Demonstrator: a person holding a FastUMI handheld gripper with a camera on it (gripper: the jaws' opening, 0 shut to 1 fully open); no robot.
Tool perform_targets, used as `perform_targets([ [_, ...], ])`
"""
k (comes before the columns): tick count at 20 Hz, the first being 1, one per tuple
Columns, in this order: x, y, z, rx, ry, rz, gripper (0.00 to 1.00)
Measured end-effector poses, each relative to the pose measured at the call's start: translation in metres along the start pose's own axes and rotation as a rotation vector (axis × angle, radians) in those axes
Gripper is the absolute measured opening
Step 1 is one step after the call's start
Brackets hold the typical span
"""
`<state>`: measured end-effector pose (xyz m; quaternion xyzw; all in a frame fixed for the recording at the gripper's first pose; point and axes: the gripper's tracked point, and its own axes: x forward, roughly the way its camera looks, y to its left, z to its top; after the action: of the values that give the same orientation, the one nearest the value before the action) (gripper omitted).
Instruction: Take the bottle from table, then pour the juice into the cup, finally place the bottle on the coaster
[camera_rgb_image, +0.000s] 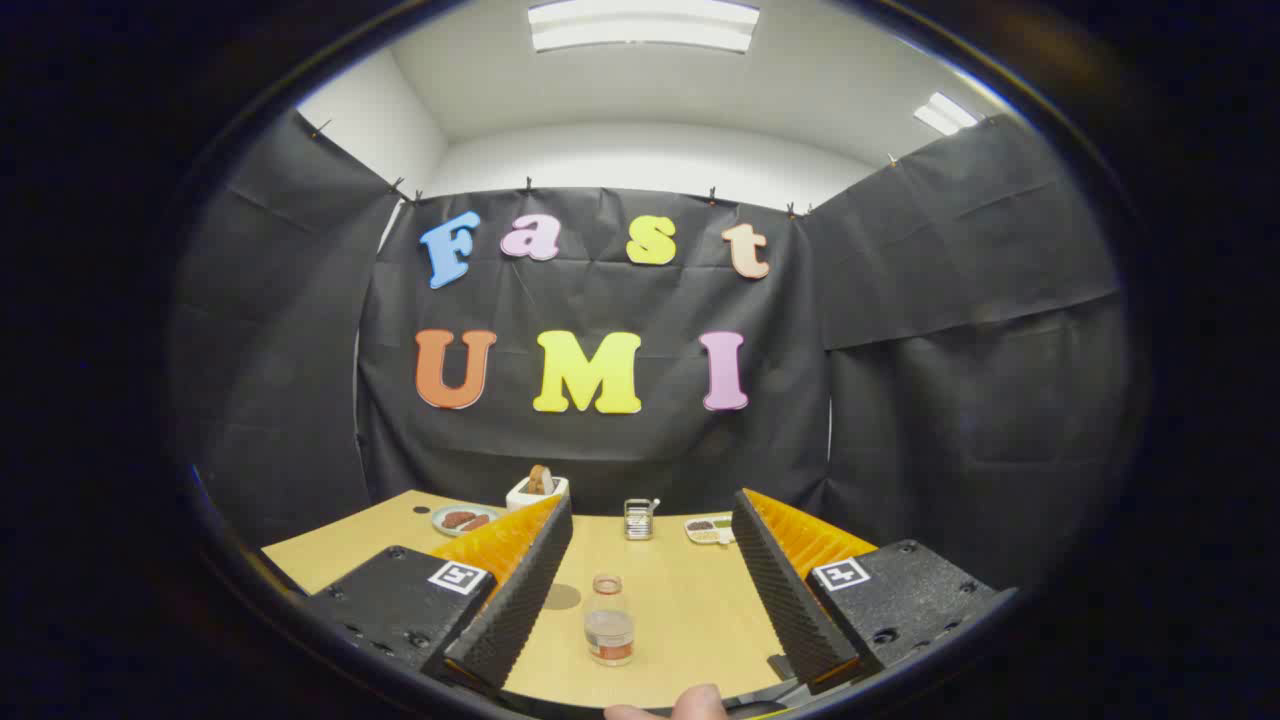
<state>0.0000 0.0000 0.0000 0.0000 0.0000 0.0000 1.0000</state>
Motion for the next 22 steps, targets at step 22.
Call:
perform_targets([
  [22,0.009,0.012,-0.013,0.012,0.041,0.024,1.00],
])
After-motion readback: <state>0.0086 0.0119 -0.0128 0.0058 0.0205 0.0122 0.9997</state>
